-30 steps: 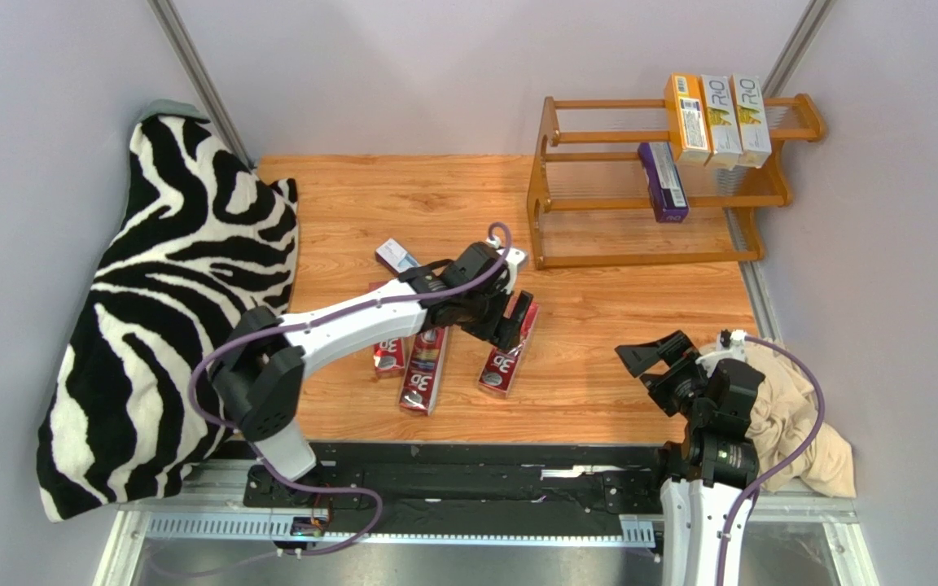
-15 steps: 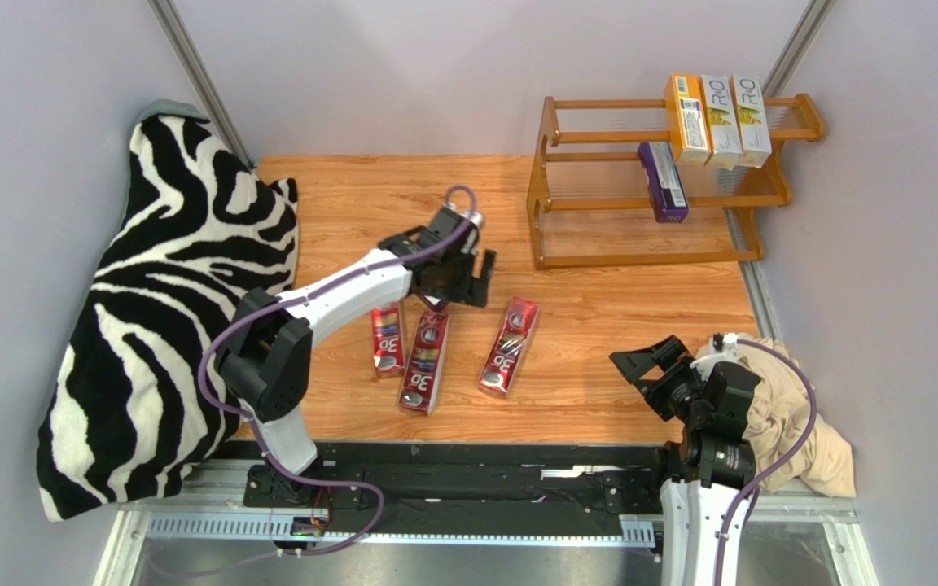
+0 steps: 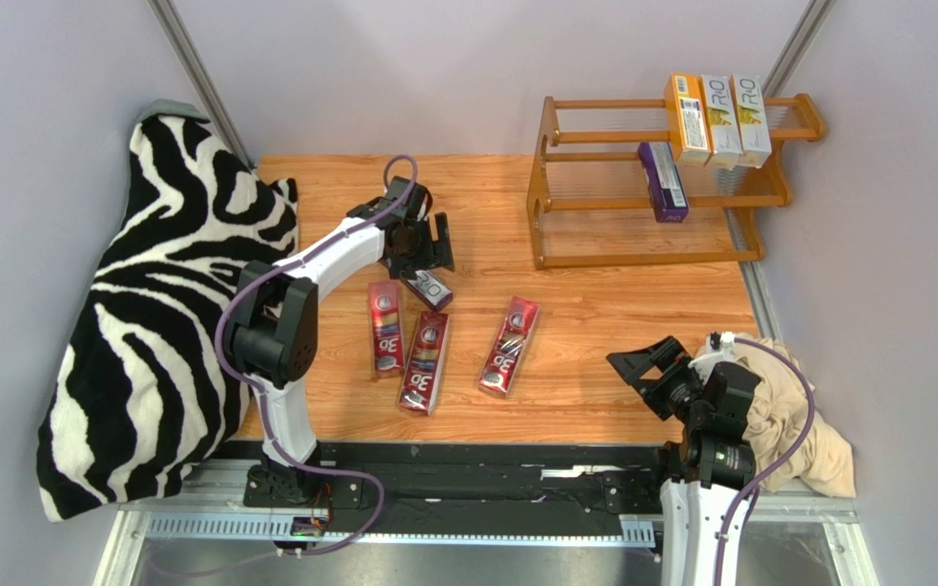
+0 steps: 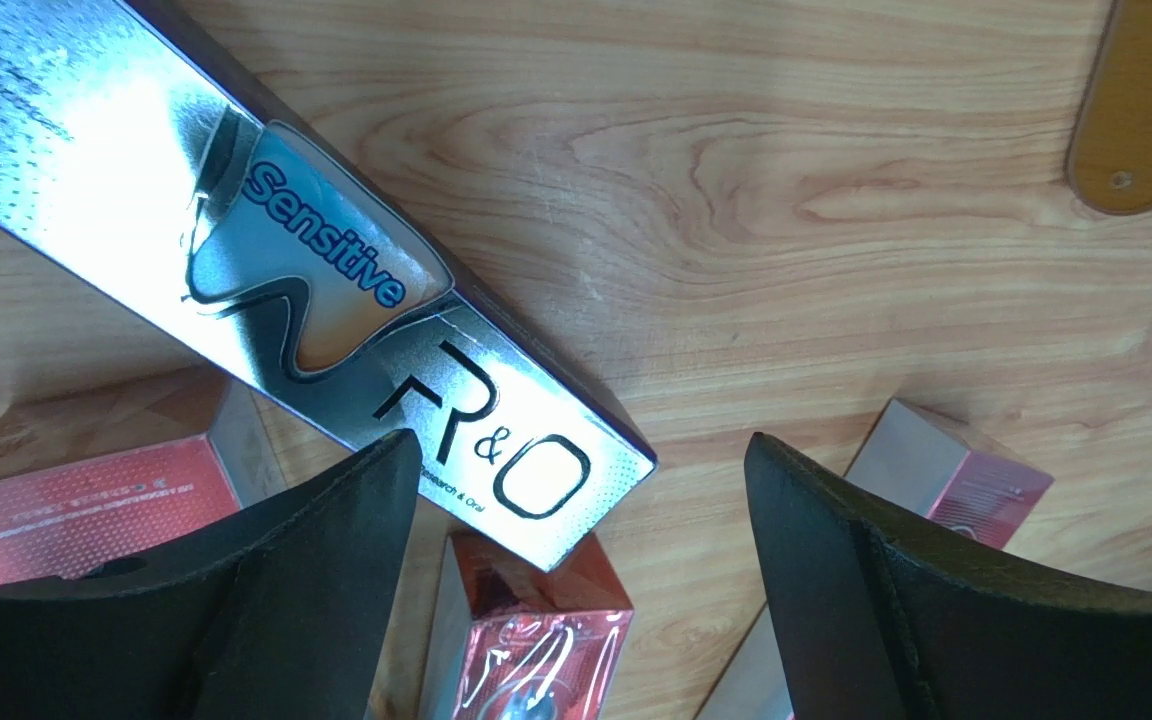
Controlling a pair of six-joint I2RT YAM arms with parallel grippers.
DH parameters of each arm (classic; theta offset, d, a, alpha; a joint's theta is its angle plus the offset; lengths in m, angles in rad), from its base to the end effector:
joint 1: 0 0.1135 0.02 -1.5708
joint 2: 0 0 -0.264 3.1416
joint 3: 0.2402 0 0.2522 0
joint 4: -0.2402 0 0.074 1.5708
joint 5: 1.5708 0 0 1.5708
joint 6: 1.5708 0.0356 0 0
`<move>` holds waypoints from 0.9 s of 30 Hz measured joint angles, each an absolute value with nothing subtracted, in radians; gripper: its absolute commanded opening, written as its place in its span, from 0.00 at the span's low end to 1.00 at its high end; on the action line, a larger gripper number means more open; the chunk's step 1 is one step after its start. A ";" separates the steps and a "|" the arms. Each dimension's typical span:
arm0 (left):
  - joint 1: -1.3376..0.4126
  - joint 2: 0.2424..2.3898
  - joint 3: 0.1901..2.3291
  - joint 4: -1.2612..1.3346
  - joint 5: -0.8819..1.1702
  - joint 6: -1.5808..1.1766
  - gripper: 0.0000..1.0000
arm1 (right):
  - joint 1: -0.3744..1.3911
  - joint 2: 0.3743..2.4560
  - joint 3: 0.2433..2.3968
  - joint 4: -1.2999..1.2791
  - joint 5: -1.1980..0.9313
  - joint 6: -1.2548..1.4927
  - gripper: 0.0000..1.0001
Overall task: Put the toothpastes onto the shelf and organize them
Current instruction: Pick up the toothpaste from the center of the board.
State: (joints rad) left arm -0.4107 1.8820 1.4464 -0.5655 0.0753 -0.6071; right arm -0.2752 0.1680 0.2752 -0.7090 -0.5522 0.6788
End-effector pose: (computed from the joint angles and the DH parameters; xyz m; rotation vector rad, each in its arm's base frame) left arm 0.3724 -0.1651 0.2236 -0.2300 2.6319 -0.4638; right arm 0.0848 -0.0045 0.1845 0.7066 2.0698 0.8287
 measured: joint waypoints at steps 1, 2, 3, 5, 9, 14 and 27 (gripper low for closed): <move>-0.411 1.898 1.452 -0.566 0.078 -0.609 0.88 | -0.275 0.168 0.275 -0.709 -0.555 0.678 0.95; -0.411 1.905 1.452 -0.567 0.080 -0.612 0.88 | -0.275 0.168 0.275 -0.709 -0.556 0.678 0.95; -0.411 1.913 1.452 -0.572 0.082 -0.616 0.87 | -0.275 0.168 0.275 -0.709 -0.558 0.678 0.95; -0.410 1.919 1.448 -0.572 0.088 -0.623 0.87 | -0.275 0.168 0.275 -0.709 -0.560 0.678 0.95; -0.409 1.905 1.410 -0.530 0.092 -0.633 0.87 | -0.275 0.168 0.275 -0.709 -0.566 0.675 0.95; -0.408 1.892 1.394 -0.513 0.095 -0.639 0.86 | -0.275 0.168 0.275 -0.707 -0.577 0.675 0.95; -0.403 1.784 1.182 -0.432 0.073 -0.645 0.85 | -0.275 0.167 0.275 -0.706 -0.593 0.672 0.95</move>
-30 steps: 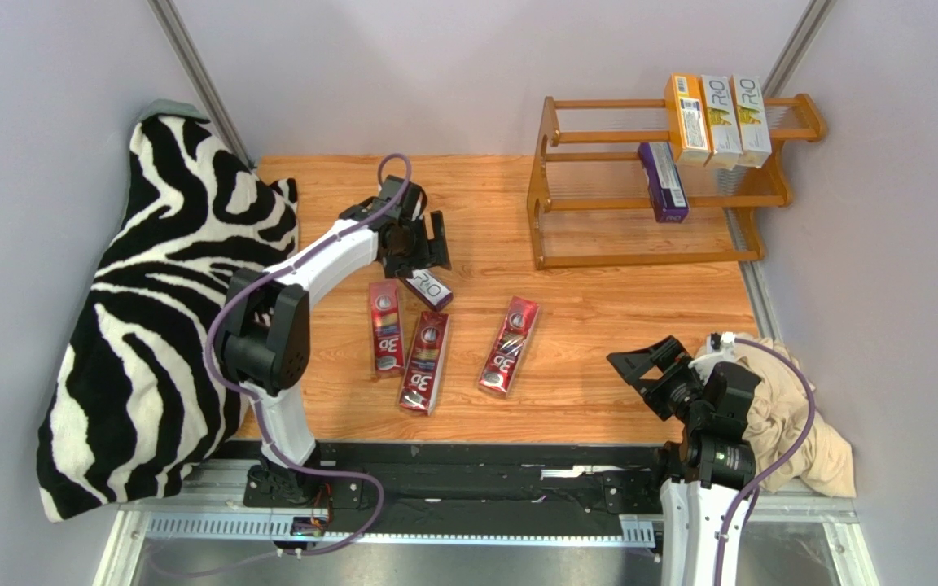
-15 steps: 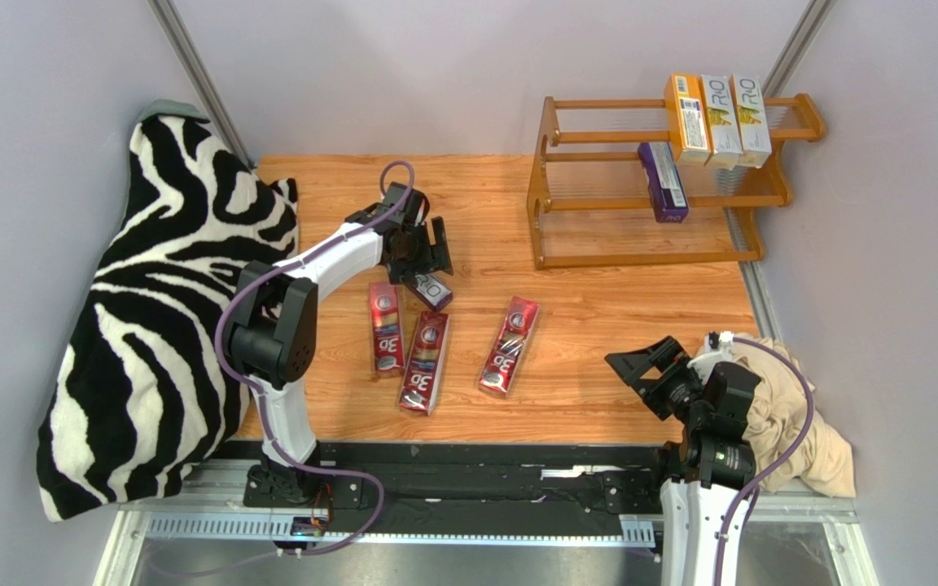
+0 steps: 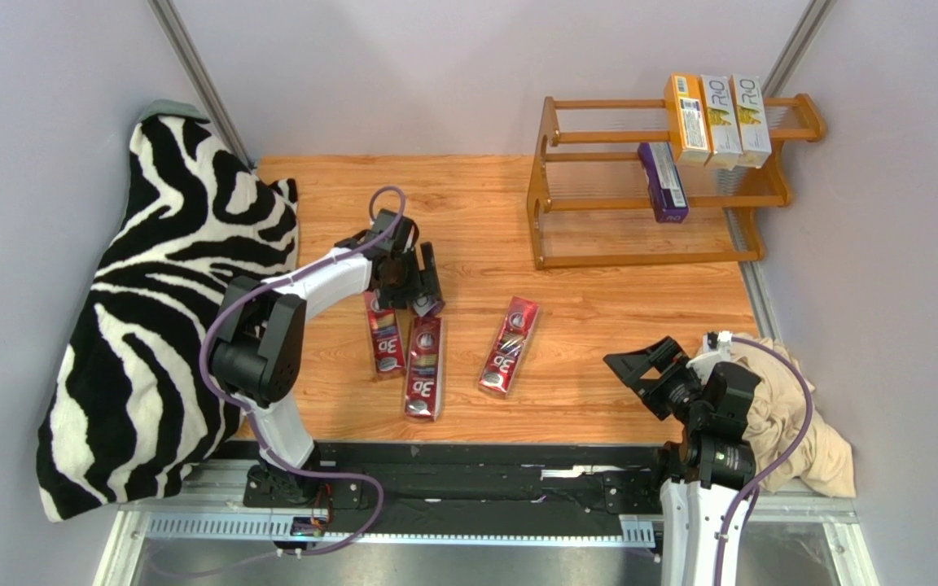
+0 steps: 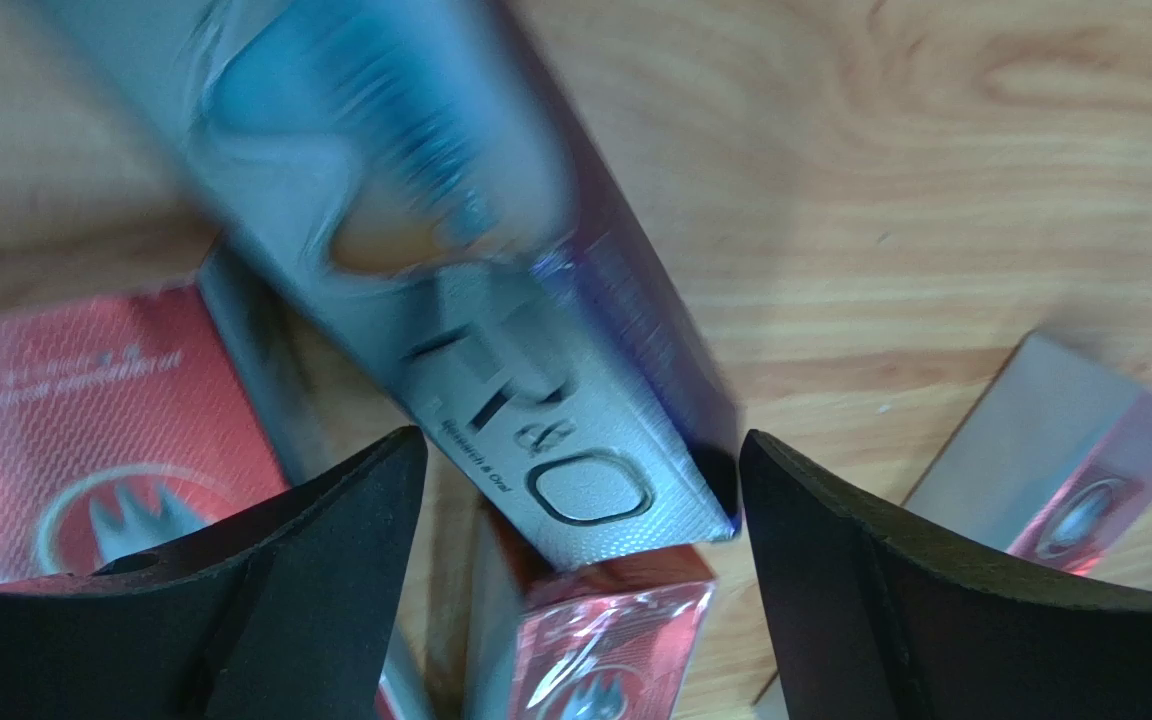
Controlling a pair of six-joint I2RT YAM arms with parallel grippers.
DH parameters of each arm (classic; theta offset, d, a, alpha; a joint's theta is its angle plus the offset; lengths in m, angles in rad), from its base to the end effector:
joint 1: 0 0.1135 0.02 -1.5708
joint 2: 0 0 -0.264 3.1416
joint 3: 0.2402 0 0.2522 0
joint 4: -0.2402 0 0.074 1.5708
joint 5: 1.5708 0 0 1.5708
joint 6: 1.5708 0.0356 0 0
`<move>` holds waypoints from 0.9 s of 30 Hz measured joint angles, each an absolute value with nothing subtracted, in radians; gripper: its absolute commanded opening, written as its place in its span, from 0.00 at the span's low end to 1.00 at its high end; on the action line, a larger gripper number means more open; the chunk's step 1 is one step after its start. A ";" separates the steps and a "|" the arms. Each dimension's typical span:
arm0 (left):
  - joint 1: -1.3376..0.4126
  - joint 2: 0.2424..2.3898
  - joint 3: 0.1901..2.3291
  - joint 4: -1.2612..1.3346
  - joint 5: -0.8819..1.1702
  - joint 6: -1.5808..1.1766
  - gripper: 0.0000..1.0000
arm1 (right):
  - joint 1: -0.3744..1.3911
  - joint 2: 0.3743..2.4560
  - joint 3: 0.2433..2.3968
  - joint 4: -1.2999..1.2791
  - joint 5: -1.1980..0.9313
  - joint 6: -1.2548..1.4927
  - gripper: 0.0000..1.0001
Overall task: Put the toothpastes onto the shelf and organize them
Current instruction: Pick up the toothpaste from the center of the board.
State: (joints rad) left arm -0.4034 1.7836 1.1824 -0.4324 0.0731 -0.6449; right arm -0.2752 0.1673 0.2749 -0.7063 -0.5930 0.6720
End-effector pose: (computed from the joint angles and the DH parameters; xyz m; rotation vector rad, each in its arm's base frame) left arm 0.3372 -0.1467 0.1884 -0.2956 2.6599 -0.4534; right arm 0.0846 -0.0032 0.1851 0.6725 2.0737 0.8687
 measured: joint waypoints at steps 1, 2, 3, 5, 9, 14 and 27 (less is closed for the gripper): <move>-0.403 1.770 1.151 -0.424 0.075 -0.646 0.86 | -0.275 0.167 0.275 -0.706 -0.595 0.672 0.94; -0.403 1.753 1.123 -0.424 0.073 -0.647 0.86 | -0.275 0.167 0.275 -0.706 -0.596 0.671 0.95; -0.403 1.740 1.108 -0.432 0.069 -0.646 0.86 | -0.275 0.167 0.275 -0.706 -0.598 0.671 0.94; -0.403 1.719 1.097 -0.455 0.062 -0.644 0.86 | -0.275 0.166 0.275 -0.706 -0.602 0.671 0.94; -0.401 1.716 1.106 -0.453 0.047 -0.641 0.86 | -0.275 0.162 0.275 -0.706 -0.605 0.671 0.95; -0.398 1.771 1.179 -0.472 0.039 -0.637 0.84 | -0.275 0.160 0.274 -0.706 -0.611 0.671 0.94; -0.393 1.963 1.413 -0.567 -0.086 -0.580 0.68 | -0.275 0.159 0.258 -0.698 -0.630 0.672 0.93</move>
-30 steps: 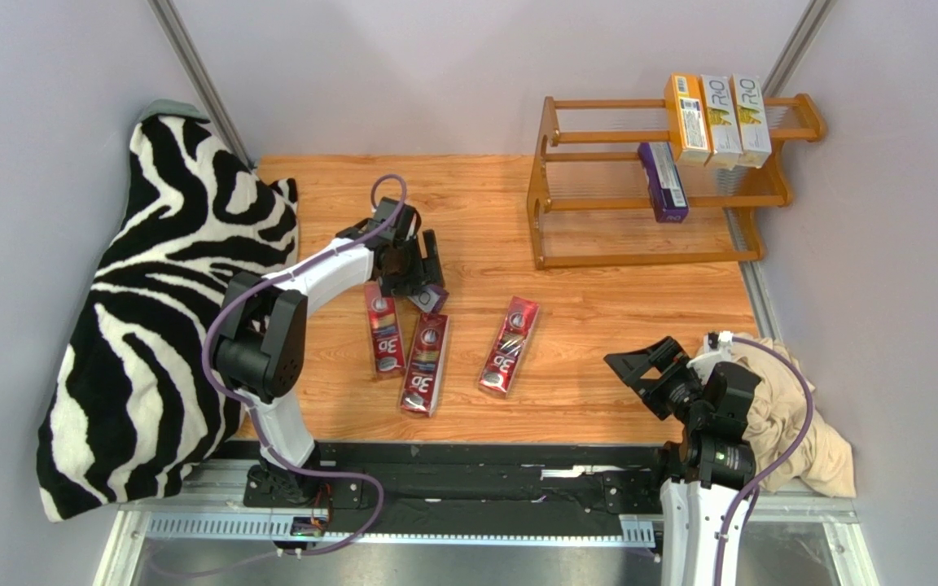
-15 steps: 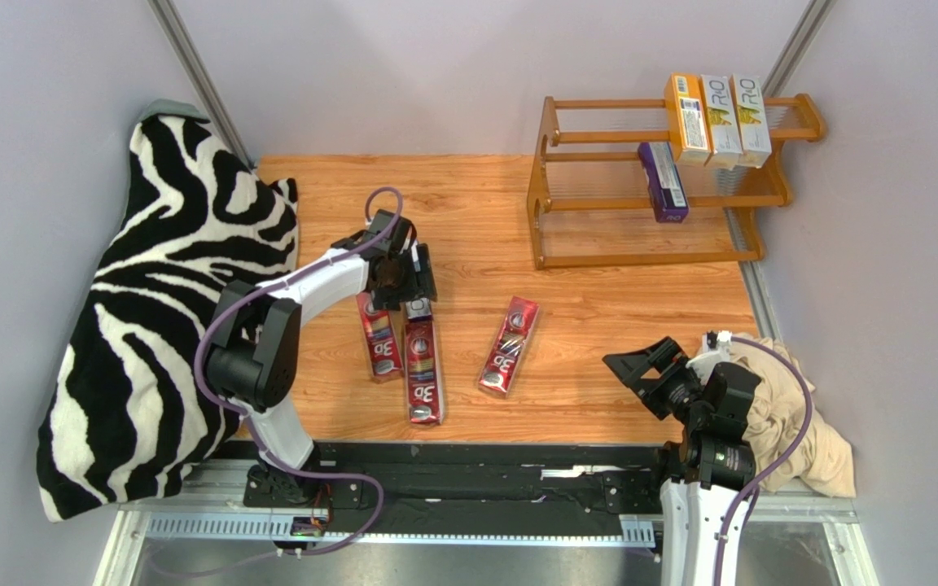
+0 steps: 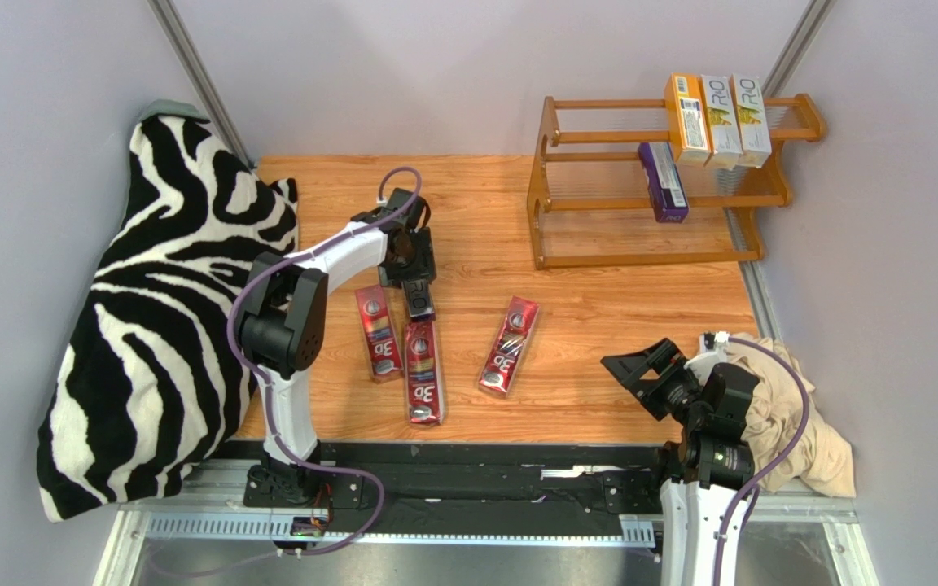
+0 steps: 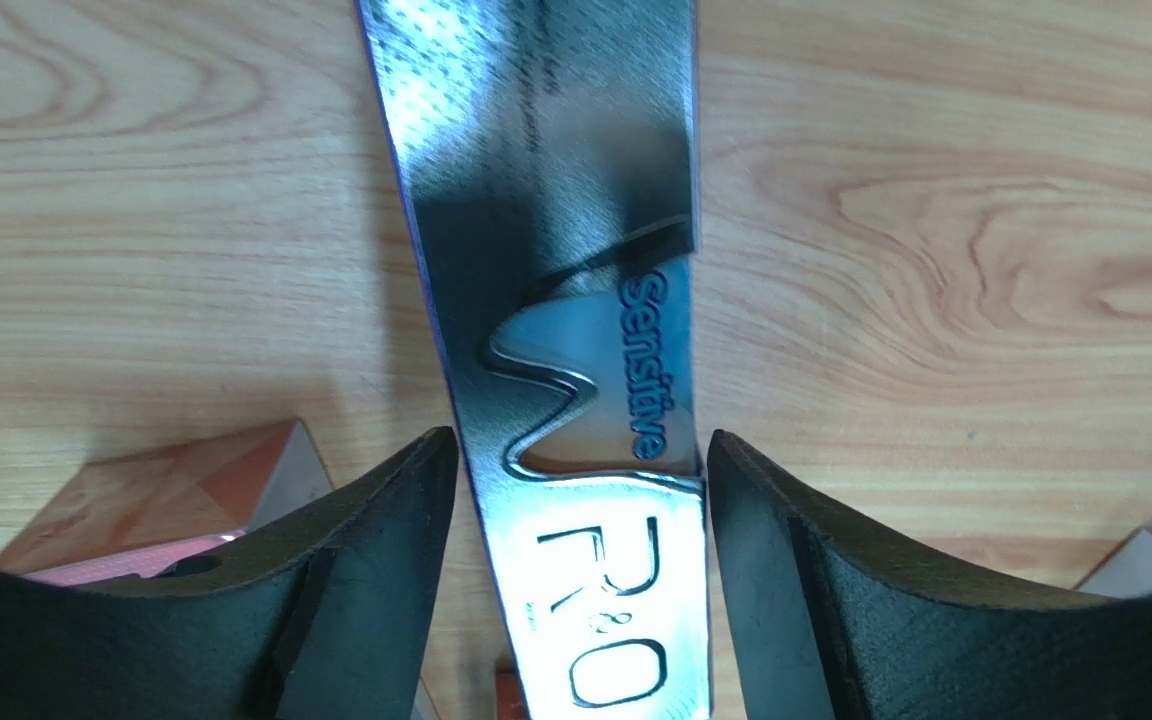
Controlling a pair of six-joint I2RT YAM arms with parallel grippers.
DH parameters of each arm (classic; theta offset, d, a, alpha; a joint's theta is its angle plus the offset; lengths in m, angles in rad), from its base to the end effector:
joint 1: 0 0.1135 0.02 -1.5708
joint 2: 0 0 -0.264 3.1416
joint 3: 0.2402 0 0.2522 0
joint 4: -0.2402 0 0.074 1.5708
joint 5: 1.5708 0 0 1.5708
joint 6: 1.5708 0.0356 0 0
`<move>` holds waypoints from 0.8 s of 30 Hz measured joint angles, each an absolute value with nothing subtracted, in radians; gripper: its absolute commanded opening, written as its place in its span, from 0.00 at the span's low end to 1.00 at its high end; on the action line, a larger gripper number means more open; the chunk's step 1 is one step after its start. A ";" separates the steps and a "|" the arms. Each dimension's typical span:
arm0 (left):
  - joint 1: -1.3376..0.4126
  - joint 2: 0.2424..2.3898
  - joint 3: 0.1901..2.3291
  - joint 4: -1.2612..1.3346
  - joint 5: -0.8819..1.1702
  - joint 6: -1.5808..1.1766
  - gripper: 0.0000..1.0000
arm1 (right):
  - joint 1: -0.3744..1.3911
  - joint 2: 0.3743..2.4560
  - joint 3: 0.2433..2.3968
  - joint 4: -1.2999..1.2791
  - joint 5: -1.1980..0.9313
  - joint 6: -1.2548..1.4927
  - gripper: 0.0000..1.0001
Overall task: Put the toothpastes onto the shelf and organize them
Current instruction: Pick up the toothpaste from the center of the board.
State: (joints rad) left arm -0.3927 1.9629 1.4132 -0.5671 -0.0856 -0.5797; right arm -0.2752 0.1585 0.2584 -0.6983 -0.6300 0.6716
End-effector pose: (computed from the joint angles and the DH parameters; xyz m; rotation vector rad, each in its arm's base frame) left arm 0.3791 -0.1537 0.1823 -0.2781 2.6805 -0.1888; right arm 0.0846 -0.0021 0.1814 0.6491 2.0774 0.9084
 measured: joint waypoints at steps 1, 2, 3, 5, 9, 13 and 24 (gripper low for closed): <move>-0.390 1.967 1.418 -0.570 -0.096 -0.577 0.65 | -0.275 0.159 0.258 -0.698 -0.631 0.672 0.93; -0.387 1.970 1.421 -0.572 -0.102 -0.574 0.64 | -0.275 0.159 0.258 -0.698 -0.632 0.672 0.93; -0.384 1.973 1.424 -0.575 -0.110 -0.572 0.63 | -0.275 0.159 0.258 -0.698 -0.634 0.672 0.93; -0.379 1.983 1.437 -0.588 -0.121 -0.567 0.61 | -0.275 0.159 0.258 -0.698 -0.638 0.672 0.92; -0.371 2.024 1.497 -0.610 -0.131 -0.555 0.55 | -0.275 0.159 0.258 -0.695 -0.642 0.672 0.92; -0.368 2.045 1.528 -0.610 -0.135 -0.547 0.45 | -0.275 0.159 0.245 -0.686 -0.654 0.673 0.92; -0.365 2.016 1.481 -0.579 -0.120 -0.540 0.41 | -0.274 0.264 0.265 -0.620 -0.682 0.703 0.92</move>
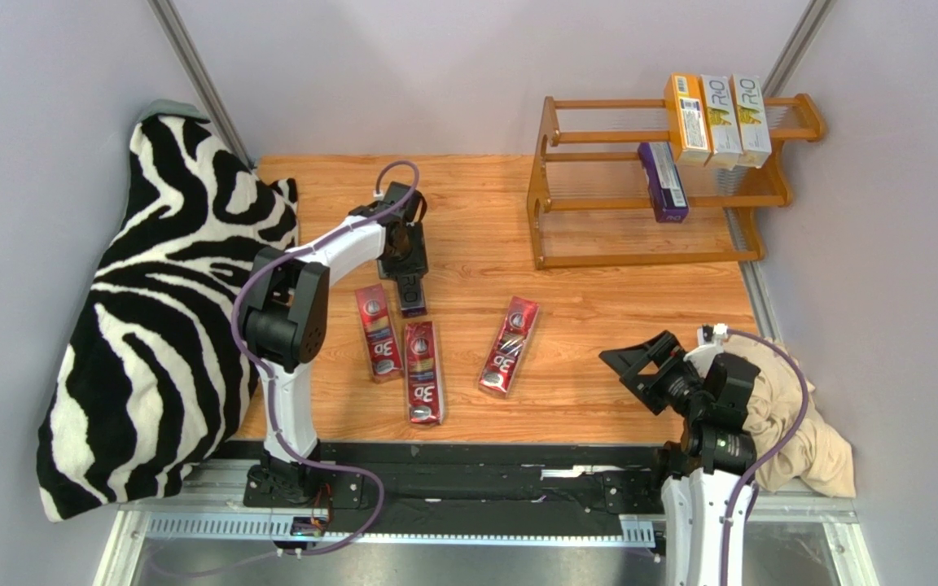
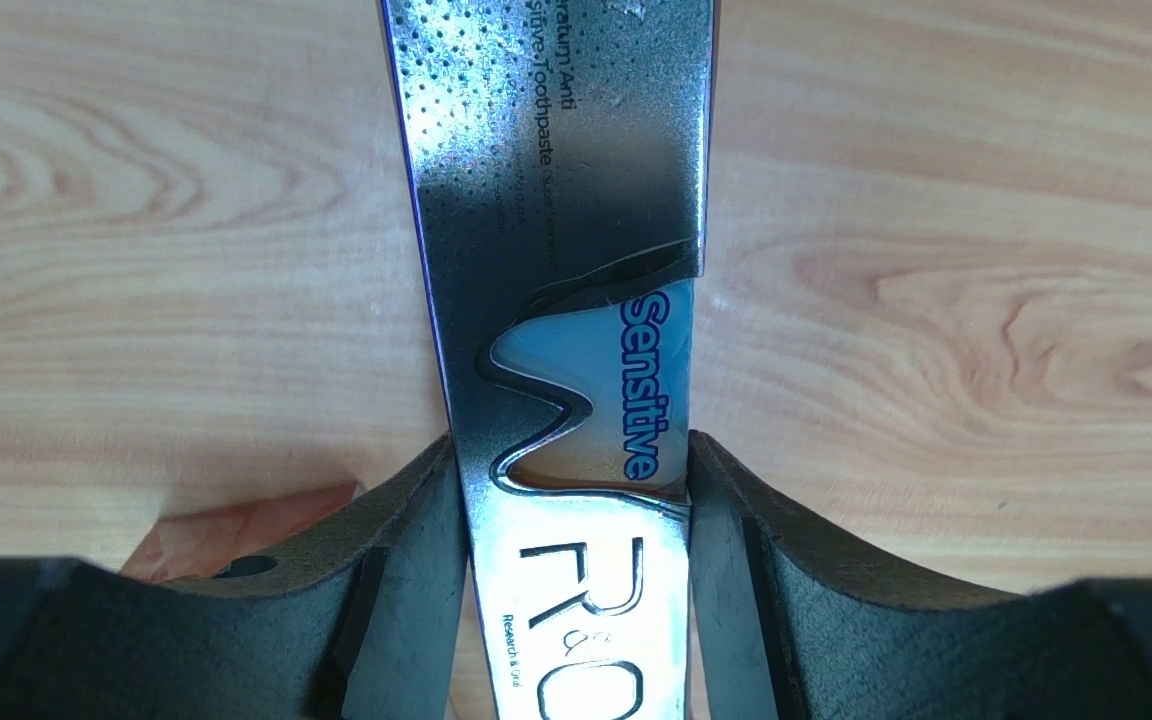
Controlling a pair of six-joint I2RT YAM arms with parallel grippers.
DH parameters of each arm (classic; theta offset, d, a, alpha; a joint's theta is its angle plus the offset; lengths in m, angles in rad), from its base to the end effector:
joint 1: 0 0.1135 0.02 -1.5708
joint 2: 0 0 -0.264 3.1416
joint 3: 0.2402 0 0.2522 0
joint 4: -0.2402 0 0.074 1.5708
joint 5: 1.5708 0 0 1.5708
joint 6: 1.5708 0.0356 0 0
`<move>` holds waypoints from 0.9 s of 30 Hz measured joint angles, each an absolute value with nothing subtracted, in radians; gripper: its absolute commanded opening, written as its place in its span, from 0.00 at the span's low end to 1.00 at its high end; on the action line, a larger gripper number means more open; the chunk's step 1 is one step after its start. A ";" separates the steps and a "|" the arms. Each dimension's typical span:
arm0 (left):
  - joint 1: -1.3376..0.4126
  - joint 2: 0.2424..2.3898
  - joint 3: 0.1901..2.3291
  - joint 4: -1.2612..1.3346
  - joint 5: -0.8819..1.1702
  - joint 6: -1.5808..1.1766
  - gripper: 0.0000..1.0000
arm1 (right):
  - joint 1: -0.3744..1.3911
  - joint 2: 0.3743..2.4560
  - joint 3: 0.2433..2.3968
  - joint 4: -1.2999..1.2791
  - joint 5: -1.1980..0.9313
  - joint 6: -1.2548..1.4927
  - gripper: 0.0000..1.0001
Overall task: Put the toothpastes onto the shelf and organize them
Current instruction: Pick up the toothpaste from the center of the board.
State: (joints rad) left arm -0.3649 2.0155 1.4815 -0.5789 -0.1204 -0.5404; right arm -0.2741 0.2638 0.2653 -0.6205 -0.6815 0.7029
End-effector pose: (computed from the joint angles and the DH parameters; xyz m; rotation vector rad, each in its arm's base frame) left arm 0.3970 -0.1471 0.1807 -0.2719 2.6619 -0.1277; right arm 0.0954 -0.0035 0.1837 0.6654 2.0936 0.9857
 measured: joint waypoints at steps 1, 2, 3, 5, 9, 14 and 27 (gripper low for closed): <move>-0.365 2.002 1.465 -0.577 -0.113 -0.539 0.41 | -0.271 0.286 0.281 -0.613 -0.682 0.709 0.92; -0.364 1.989 1.449 -0.576 -0.107 -0.537 0.41 | -0.266 0.318 0.304 -0.598 -0.682 0.715 0.92; -0.364 1.969 1.425 -0.578 -0.096 -0.536 0.41 | -0.258 0.353 0.330 -0.580 -0.683 0.723 0.92; -0.364 1.924 1.390 -0.587 -0.073 -0.535 0.41 | -0.228 0.426 0.405 -0.554 -0.672 0.737 0.92; -0.364 1.796 1.340 -0.593 -0.024 -0.538 0.41 | -0.101 0.546 0.590 -0.505 -0.607 0.756 0.92; -0.364 1.570 1.300 -0.583 0.039 -0.558 0.41 | 0.206 0.674 0.795 -0.427 -0.439 0.775 0.92; -0.364 1.070 1.147 -0.542 0.172 -0.744 0.41 | 1.099 0.885 0.767 -0.066 0.217 0.755 0.92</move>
State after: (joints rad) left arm -0.3641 1.0702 1.1465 -0.5419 0.1719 -0.7444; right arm 1.0988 0.8852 0.7666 -0.0662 0.2169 0.7547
